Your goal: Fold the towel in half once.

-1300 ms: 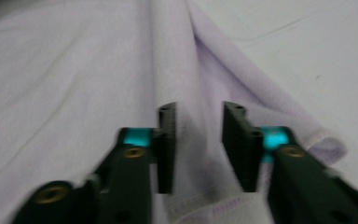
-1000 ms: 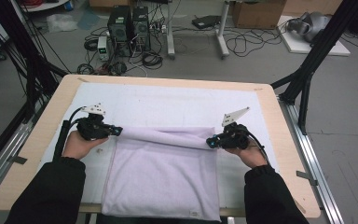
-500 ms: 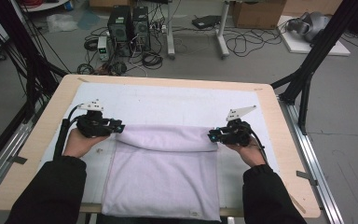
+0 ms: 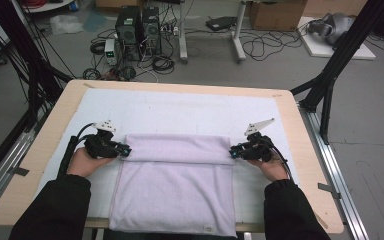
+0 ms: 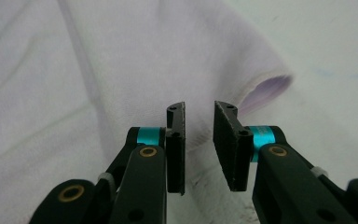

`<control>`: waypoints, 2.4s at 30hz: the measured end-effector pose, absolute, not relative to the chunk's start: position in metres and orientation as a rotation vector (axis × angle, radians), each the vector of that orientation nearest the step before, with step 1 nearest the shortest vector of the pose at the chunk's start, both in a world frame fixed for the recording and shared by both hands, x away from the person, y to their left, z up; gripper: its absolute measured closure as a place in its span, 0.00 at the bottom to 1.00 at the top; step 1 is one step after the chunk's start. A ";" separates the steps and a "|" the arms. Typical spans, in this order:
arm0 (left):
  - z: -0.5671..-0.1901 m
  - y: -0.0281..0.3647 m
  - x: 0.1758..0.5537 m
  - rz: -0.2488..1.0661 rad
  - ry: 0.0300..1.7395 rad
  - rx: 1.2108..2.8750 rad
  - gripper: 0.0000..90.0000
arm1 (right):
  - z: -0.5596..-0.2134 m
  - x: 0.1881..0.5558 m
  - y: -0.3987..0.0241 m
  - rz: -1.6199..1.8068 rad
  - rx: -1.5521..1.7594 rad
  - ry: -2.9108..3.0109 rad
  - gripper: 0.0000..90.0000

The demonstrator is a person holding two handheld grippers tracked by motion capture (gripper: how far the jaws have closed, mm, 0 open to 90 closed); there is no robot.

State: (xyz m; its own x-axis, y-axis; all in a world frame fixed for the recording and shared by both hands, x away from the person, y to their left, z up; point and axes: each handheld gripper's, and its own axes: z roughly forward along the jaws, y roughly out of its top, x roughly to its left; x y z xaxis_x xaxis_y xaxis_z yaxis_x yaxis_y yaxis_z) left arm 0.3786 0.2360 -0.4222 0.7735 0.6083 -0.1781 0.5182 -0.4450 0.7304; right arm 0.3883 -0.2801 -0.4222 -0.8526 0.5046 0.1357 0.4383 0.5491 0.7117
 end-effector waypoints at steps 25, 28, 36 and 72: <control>-0.420 0.233 0.393 0.254 0.918 2.004 0.99 | -0.411 0.405 -0.261 1.231 0.736 2.697 0.97; -0.412 0.233 0.397 0.308 0.922 1.954 0.99 | -0.400 0.412 -0.260 1.220 0.732 2.698 0.97; -0.385 0.230 0.438 0.539 1.115 1.713 0.89 | -0.378 0.459 -0.268 1.204 1.023 2.371 0.79; -0.410 0.223 0.416 0.409 1.015 1.908 0.64 | -0.404 0.439 -0.255 1.269 0.950 2.522 0.50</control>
